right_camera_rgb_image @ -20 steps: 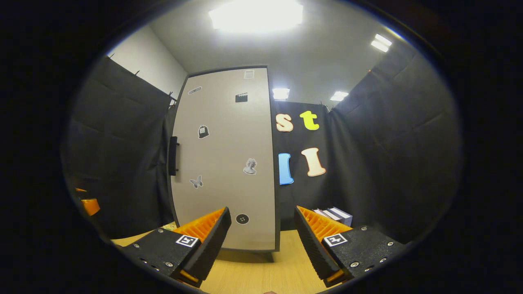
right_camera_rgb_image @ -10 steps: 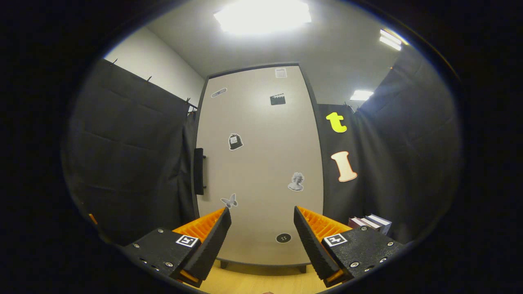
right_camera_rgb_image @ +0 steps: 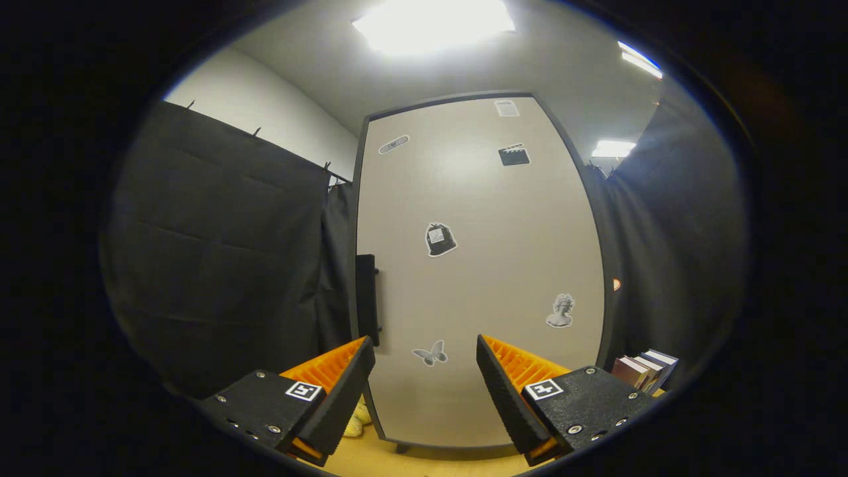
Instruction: Open the cabinet door with the right hand, grasp the bottle in the cabinet with the left hand and place it on the coaster, then close the cabinet door with the right hand.
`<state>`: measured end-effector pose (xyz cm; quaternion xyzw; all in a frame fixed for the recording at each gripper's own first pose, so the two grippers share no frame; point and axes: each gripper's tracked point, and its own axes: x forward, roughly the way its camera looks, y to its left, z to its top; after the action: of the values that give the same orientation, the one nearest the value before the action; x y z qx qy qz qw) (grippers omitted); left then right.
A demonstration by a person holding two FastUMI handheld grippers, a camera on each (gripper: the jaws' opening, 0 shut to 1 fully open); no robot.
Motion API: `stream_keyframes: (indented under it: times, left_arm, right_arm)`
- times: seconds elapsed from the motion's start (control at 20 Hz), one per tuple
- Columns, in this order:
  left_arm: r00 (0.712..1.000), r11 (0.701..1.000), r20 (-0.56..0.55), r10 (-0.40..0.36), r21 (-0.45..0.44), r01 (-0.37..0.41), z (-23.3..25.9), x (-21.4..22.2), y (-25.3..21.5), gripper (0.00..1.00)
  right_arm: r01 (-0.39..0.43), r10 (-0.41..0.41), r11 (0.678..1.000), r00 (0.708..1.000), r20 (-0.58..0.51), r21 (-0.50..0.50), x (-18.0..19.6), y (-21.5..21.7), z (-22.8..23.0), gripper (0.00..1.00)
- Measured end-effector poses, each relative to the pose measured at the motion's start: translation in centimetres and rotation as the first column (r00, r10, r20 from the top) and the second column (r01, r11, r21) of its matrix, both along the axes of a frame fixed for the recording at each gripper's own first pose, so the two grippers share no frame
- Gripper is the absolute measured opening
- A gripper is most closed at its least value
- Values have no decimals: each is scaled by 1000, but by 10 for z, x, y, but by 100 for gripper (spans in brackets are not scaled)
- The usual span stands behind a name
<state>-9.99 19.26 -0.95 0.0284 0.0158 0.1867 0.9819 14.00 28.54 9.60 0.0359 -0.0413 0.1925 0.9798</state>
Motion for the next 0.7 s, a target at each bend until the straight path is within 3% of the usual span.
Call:
stream_keyframes:
  times: [0.5, 0.7]
  left_arm:
    - [996, 997, -23, 82, -14, -82, -15, -20, 35, 80]
    - [993, 994, -45, 107, -23, -108, -25, -24, 50, 80]
  right_arm:
    - [5, -7, 997, 999, -37, -75, 48, 63, 6, 94]
    - [2, -7, 995, 999, -45, -97, 65, 89, 7, 87]
